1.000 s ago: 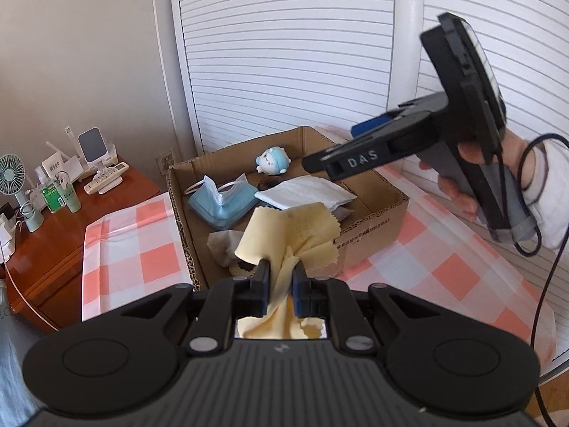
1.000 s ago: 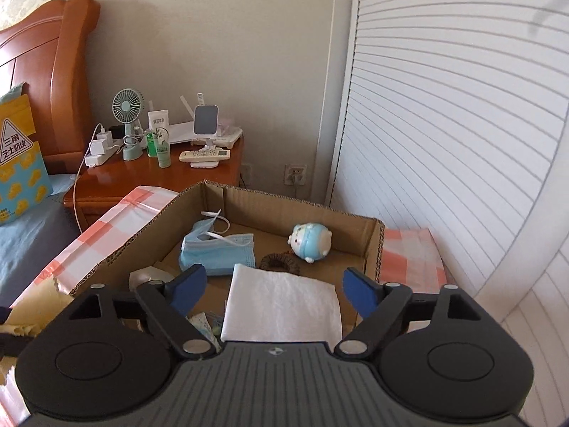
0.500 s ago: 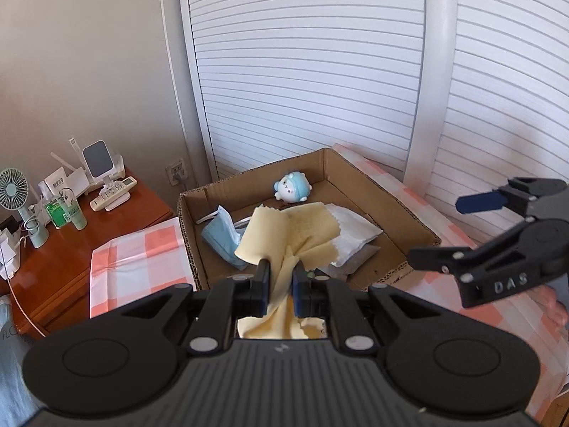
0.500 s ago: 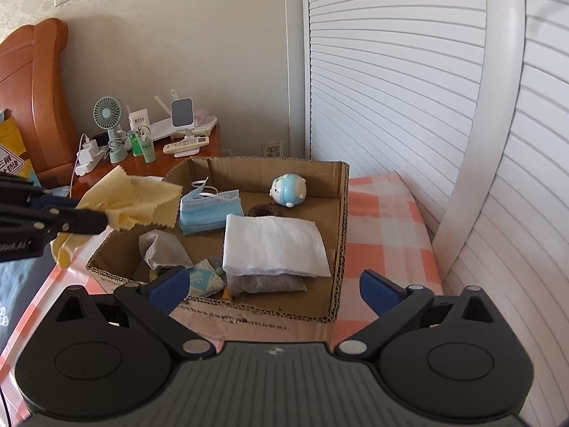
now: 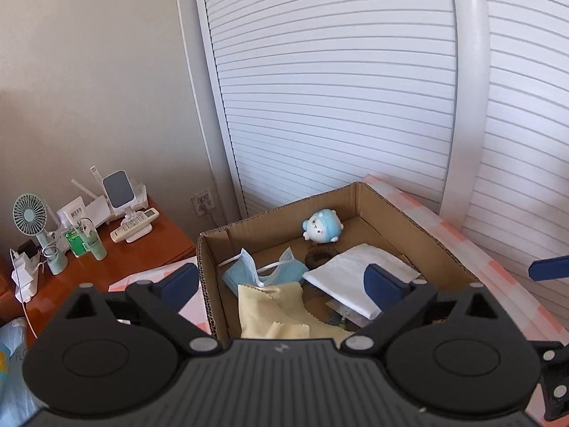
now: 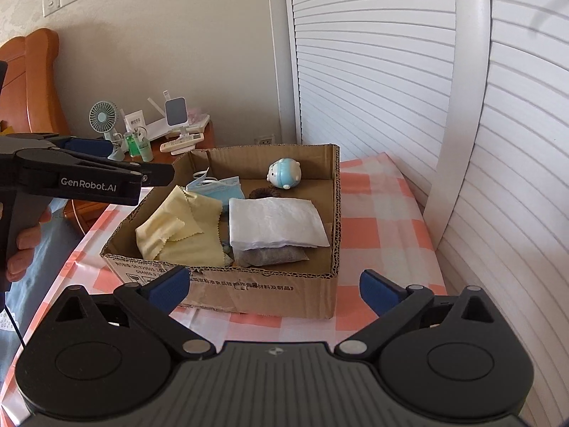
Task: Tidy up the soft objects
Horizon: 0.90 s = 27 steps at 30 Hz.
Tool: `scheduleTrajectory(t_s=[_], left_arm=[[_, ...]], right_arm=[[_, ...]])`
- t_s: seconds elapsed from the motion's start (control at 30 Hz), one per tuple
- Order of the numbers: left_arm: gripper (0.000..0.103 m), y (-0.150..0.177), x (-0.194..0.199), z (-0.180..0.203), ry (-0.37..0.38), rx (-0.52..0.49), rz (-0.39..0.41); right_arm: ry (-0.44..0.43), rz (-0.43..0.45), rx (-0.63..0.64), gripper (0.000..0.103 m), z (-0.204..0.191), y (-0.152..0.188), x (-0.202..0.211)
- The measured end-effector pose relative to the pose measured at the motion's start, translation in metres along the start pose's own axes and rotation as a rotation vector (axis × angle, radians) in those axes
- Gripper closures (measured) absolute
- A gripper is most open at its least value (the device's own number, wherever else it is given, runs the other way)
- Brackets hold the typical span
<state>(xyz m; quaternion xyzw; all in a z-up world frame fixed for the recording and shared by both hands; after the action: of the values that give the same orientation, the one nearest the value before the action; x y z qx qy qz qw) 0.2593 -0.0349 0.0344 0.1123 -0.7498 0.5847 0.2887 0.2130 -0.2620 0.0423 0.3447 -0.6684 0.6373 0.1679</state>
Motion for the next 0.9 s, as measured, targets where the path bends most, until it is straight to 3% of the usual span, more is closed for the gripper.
scheduleTrajectory(t_s=[0.33,0.63,0.9], left_arm=[[0.001,0.03,0.065,0.008,-0.045,0.063,0.066],[0.001,0.061,0.11,0.017,-0.109,0.176,-0.082],[0.001,0.069,0.128,0.02,-0.143,0.198,-0.091]], right_arm=[[0.041,-0.006,-0.009,0.0,-0.014,0.009,0.02],[0.137,0.002,-0.031,0.0,-0.025,0.025,0.049],[0.171,0.006,-0.076,0.0,-0.024,0.028,0.071]])
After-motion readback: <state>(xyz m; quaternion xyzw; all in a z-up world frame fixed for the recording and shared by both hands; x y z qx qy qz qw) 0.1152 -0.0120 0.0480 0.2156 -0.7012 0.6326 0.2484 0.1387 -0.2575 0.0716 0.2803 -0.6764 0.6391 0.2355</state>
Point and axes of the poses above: each gripper's, at about its wrist camera, not at the fingertips, and x roughly against the way its jaws point, z to its right, y to its underside, the point moved 1 cm from there along -x, roughly the way its jaws point, and after that the axes turned 2 degrees about -y, right-handed, at the moved point
